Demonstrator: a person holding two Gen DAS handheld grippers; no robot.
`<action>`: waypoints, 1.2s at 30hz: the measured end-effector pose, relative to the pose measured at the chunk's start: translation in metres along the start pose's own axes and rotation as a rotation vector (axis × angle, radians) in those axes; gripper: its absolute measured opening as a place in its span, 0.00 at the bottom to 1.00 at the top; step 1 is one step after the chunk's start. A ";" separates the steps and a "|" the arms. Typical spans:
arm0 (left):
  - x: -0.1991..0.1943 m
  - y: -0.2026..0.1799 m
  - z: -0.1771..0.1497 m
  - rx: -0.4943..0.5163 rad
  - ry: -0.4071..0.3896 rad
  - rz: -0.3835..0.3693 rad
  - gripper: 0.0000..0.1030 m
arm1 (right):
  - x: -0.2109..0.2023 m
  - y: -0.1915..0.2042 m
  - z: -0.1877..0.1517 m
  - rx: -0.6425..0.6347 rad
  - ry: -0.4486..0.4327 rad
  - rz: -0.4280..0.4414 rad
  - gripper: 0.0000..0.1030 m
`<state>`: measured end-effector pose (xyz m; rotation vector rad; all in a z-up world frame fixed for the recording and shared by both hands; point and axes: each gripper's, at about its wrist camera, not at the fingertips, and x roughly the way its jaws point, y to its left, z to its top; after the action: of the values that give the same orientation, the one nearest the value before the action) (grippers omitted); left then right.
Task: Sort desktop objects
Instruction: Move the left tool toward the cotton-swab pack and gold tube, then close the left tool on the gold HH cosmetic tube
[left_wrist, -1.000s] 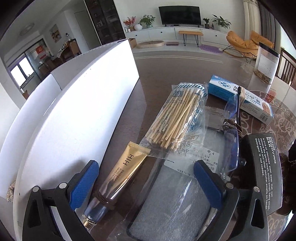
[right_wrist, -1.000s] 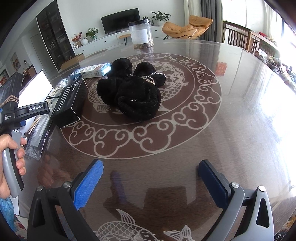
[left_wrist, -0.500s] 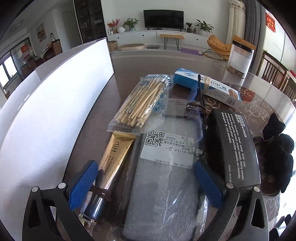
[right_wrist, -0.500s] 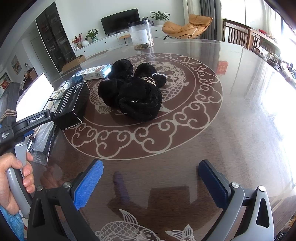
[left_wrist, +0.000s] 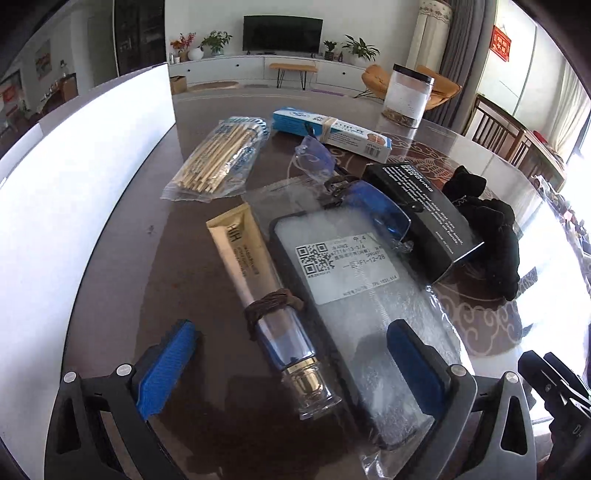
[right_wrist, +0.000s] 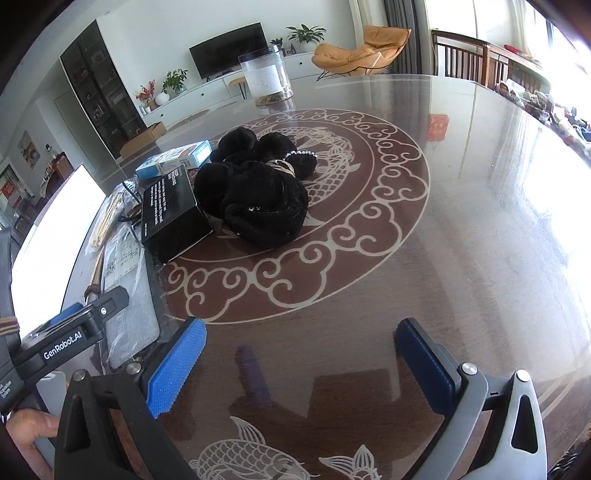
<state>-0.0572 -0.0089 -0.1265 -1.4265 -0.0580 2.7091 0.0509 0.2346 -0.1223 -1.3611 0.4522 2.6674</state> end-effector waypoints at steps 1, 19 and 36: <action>-0.001 0.007 -0.002 -0.006 -0.005 0.009 1.00 | 0.001 0.001 0.000 -0.004 0.001 -0.004 1.00; 0.001 0.039 -0.007 -0.082 -0.007 0.152 1.00 | 0.007 0.011 -0.003 -0.090 0.020 -0.066 1.00; 0.001 0.036 -0.007 -0.084 -0.016 0.154 1.00 | 0.012 0.021 -0.012 -0.166 0.020 -0.142 1.00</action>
<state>-0.0542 -0.0447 -0.1340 -1.4909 -0.0672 2.8734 0.0482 0.2108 -0.1337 -1.4061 0.1311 2.6261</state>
